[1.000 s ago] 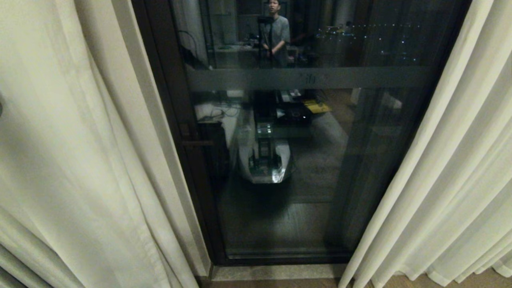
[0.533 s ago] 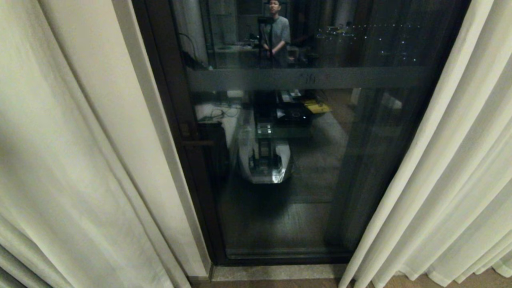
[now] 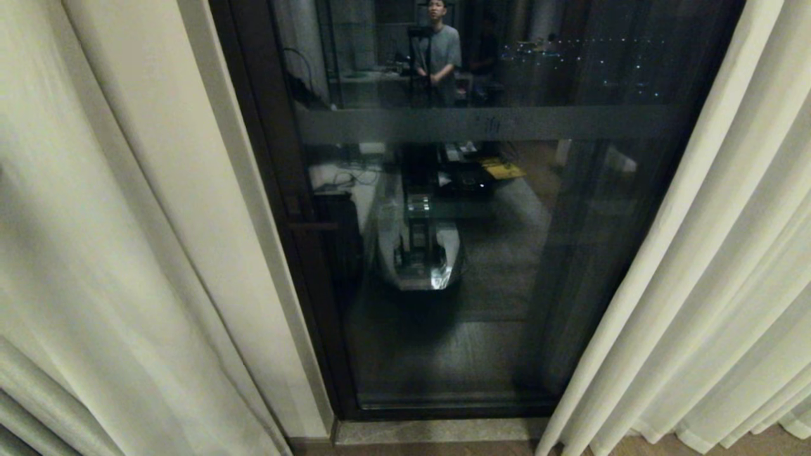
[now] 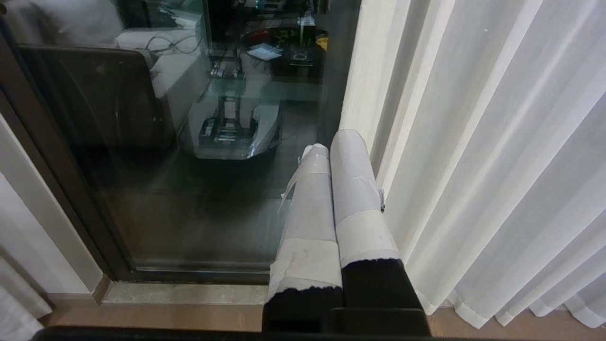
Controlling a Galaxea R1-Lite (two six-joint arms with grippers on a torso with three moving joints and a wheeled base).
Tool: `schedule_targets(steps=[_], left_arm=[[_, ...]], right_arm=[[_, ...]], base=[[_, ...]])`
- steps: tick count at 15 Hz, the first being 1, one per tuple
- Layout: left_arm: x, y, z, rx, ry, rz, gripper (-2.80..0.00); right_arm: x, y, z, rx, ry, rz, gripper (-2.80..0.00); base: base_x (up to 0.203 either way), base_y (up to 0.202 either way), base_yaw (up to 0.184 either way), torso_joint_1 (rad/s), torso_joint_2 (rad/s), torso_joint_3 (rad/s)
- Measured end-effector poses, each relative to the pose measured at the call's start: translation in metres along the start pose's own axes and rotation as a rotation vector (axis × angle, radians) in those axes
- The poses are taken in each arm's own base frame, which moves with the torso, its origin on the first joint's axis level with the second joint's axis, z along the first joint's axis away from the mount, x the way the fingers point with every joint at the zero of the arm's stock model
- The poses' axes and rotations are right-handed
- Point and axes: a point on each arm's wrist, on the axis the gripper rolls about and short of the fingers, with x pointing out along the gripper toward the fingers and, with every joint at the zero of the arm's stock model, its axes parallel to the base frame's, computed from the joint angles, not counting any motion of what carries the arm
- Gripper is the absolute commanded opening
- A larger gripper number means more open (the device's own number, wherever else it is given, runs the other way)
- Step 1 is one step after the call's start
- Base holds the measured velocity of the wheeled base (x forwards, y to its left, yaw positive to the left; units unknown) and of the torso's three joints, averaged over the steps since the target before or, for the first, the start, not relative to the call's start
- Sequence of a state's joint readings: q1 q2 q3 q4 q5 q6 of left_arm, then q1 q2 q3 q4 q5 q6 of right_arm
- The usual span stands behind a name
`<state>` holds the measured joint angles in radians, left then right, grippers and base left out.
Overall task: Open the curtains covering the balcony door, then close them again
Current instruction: Pull the inner curtains open on both sides
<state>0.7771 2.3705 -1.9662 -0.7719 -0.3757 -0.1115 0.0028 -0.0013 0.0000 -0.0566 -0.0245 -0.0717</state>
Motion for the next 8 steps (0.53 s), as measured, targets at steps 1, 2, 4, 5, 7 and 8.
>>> schedule_targets(steps=[1,2,4,5,7,8], left_arm=[[0.001,-0.006,0.006,0.001,-0.014,-0.012,-2.80],[0.003,-0.014,0.013,-0.004,-0.029,-0.026,-2.80],[0.004,-0.025,0.027,-0.014,-0.068,-0.050,-2.80],[0.004,-0.028,0.033,-0.010,-0.092,-0.058,-2.80],[0.003,-0.032,0.044,-0.001,-0.120,-0.064,-2.80],[0.002,-0.033,0.048,0.002,-0.127,-0.064,-2.80]], right_arm=[[0.000,0.000,0.000,0.000,0.000,0.000,-2.80],[0.000,0.000,0.000,0.000,0.000,0.000,-2.80],[0.000,0.000,0.000,0.000,0.000,0.000,-2.80],[0.000,0.000,0.000,0.000,0.000,0.000,-2.80],[0.000,0.000,0.000,0.000,0.000,0.000,-2.80],[0.000,0.000,0.000,0.000,0.000,0.000,-2.80]], base=[[0.000,0.000,0.000,0.000,0.00,0.000],[0.000,0.000,0.000,0.000,0.00,0.000],[0.000,0.000,0.000,0.000,0.00,0.000],[0.000,0.000,0.000,0.000,0.00,0.000],[0.000,0.000,0.000,0.000,0.00,0.000],[0.000,0.000,0.000,0.000,0.00,0.000]])
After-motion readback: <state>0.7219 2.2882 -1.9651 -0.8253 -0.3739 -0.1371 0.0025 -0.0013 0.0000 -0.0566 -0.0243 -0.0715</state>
